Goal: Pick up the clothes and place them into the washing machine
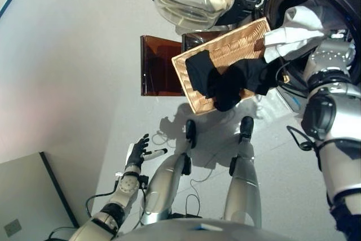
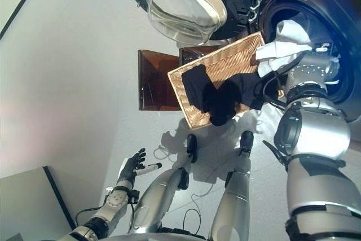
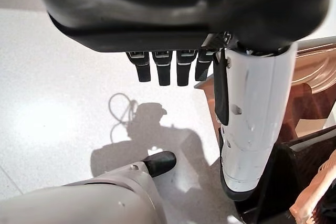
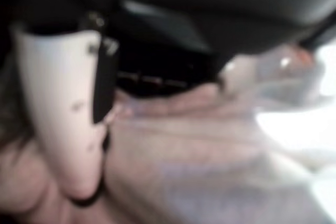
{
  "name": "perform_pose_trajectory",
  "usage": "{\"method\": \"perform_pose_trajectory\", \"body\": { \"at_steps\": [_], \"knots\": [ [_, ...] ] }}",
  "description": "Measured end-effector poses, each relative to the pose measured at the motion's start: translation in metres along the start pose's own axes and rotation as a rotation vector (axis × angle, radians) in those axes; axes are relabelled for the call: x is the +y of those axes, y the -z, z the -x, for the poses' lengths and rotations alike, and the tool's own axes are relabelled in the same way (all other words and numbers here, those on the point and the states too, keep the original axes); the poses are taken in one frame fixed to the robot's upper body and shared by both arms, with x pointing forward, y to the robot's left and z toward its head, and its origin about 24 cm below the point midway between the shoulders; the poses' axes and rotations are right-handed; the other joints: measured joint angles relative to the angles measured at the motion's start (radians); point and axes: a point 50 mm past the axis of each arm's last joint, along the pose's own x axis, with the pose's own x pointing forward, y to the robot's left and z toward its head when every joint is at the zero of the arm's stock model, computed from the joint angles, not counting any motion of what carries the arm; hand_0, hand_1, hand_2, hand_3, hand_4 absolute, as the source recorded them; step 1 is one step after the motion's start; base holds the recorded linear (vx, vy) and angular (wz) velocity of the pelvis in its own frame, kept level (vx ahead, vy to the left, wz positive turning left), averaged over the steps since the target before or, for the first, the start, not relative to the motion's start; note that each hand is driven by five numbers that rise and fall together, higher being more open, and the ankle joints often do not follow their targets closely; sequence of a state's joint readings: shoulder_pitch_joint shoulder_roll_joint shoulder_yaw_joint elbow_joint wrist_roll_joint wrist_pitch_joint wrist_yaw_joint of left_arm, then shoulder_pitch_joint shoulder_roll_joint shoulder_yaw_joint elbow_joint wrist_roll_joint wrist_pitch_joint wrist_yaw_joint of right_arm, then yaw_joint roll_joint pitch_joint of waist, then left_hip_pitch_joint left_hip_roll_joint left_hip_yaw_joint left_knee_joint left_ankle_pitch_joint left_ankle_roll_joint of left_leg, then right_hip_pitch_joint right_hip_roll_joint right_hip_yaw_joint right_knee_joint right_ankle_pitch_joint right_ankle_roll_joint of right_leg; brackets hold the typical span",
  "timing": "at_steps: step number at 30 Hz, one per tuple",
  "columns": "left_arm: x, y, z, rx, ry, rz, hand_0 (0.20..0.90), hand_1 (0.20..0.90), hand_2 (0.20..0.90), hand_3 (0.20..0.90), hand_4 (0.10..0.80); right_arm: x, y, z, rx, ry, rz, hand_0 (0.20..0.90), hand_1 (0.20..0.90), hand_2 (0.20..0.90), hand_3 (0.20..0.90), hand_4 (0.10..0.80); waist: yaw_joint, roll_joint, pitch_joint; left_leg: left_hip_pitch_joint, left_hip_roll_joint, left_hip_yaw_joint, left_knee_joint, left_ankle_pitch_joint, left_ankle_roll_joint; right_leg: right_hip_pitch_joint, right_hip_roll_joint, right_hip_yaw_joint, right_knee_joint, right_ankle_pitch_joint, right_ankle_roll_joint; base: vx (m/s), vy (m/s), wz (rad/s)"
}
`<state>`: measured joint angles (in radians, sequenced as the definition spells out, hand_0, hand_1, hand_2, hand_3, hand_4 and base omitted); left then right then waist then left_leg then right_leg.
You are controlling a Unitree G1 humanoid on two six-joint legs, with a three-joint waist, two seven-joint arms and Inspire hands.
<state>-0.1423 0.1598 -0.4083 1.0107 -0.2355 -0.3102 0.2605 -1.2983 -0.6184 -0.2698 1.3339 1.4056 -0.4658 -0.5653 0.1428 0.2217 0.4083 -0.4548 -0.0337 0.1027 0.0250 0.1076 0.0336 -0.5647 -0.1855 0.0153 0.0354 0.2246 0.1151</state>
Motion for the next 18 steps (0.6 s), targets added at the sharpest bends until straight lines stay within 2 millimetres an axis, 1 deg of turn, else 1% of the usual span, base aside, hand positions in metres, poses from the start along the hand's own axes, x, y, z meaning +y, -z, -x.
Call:
{"method": "perform_pose_trajectory", "body": {
  "at_steps": [2,4,18],
  "knots": [
    [0.0000,0.0002,0.0000,0.001,0.000,0.000,0.900,0.900,0.900,0.900,0.800,0.0005,-0.0030,0.0003,-0.021,0.007,-0.026,0.200,0.200,0.200,0.200,0.300,0.009,0.004,0.001,0.006,0.000,0.001,-0.005,0.002,0.000,0.002,0.000,0.000,-0.002,0.000,0.000,0.000,0.000,0.00],
    [0.0001,0.0000,-0.0001,0.000,-0.002,0.000,0.900,0.900,0.900,0.900,0.800,0.0000,-0.0038,0.0003,-0.029,0.018,-0.032,0.900,0.900,0.900,0.900,0.800,0.010,0.009,0.000,0.012,0.000,0.000,-0.011,0.004,0.001,0.009,-0.001,0.000,-0.006,0.000,0.000,0.000,0.000,0.00],
    [0.0000,-0.0004,-0.0002,-0.001,-0.001,-0.001,0.900,0.900,0.900,0.900,0.800,-0.0001,-0.0037,0.0005,-0.032,0.023,-0.024,0.900,0.900,0.900,0.900,0.800,0.008,0.009,-0.001,0.013,0.000,0.000,-0.010,0.005,0.001,0.013,0.000,-0.003,-0.007,0.001,0.001,0.000,0.000,0.00]
  ]
}}
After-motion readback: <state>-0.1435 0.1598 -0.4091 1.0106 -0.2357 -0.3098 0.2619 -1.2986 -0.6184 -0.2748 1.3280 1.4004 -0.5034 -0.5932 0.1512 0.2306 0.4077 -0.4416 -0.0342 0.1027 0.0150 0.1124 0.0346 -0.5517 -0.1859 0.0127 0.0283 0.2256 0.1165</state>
